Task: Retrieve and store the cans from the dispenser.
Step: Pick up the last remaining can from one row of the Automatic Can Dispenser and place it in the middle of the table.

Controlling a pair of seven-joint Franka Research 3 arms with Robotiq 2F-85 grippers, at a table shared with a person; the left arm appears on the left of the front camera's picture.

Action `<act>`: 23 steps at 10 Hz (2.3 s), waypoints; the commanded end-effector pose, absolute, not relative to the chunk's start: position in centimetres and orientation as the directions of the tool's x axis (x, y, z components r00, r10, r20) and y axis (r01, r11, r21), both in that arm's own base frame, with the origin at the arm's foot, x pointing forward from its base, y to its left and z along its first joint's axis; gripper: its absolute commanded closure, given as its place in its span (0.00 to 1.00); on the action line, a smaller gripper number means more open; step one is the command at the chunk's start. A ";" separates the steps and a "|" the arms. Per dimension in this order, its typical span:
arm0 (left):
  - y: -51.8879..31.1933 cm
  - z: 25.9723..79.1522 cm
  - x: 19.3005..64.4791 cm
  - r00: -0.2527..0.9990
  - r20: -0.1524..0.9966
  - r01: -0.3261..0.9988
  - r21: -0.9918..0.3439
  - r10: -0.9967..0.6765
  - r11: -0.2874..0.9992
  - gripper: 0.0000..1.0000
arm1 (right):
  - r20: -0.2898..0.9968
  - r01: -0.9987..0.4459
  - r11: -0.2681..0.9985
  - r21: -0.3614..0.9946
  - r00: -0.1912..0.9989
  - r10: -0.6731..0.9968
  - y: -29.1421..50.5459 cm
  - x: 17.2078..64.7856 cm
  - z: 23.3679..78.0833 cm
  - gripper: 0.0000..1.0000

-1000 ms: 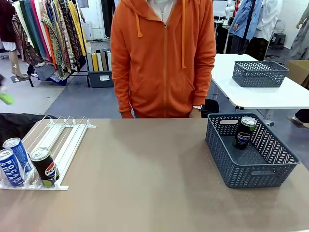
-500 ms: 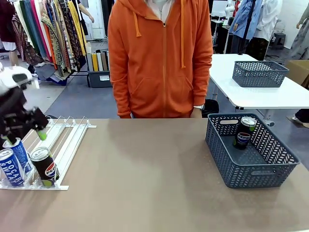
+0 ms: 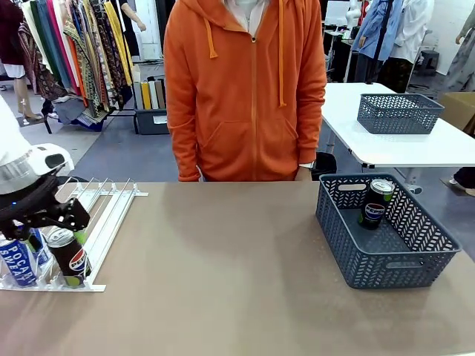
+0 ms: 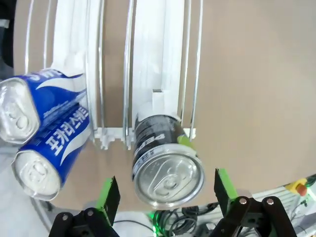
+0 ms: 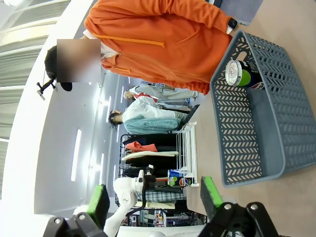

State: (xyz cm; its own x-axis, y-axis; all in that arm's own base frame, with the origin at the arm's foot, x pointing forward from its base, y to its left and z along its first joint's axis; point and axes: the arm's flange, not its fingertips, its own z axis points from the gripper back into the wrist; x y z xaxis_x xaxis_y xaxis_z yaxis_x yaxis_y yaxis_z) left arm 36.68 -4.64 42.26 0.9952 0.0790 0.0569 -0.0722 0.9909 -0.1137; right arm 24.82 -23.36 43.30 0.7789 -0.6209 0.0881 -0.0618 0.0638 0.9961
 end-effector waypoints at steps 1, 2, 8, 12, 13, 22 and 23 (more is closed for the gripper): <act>-5.3 41.2 36.6 0.991 0.068 -0.105 -0.104 0.113 0.989 0.00 | 0.093 -0.078 0.052 0.996 0.774 -0.626 -23.5 25.0 43.7 0.00; -5.6 41.0 36.9 0.993 0.063 -0.098 -0.094 0.104 0.991 0.00 | 0.093 -0.078 0.052 0.996 0.774 -0.626 -23.5 25.0 43.7 0.00; -5.7 40.7 37.3 0.993 0.048 -0.100 -0.078 0.104 0.992 0.00 | 0.093 -0.078 0.052 0.996 0.774 -0.626 -23.5 25.0 43.7 0.00; -5.6 40.6 37.3 0.993 0.059 -0.100 -0.037 0.102 0.994 1.00 | 0.093 -0.078 0.052 0.996 0.774 -0.626 -23.5 25.0 43.7 0.00; -5.7 40.5 37.4 0.993 0.061 -0.104 -0.028 0.105 0.994 1.00 | 0.093 -0.078 0.052 0.996 0.774 -0.626 -23.5 25.0 43.7 0.00; -5.4 49.3 35.2 0.970 0.155 -0.197 0.050 0.187 0.979 1.00 | 0.093 -0.078 0.052 0.996 0.774 -0.626 -23.5 25.0 43.7 0.00; -5.3 52.5 34.2 0.964 0.160 -0.218 0.035 0.210 0.975 1.00 | 0.093 -0.078 0.052 0.996 0.774 -0.626 -23.5 25.0 43.7 0.00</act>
State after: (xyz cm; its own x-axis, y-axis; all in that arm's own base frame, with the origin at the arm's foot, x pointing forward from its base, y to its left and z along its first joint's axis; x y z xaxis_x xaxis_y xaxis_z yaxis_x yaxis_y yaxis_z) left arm 34.94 -5.51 48.84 0.9774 0.1651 0.1317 -0.1653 0.9862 -0.0093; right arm 24.83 -23.36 43.29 0.7791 -0.6208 0.0878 -0.0615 0.0636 0.9961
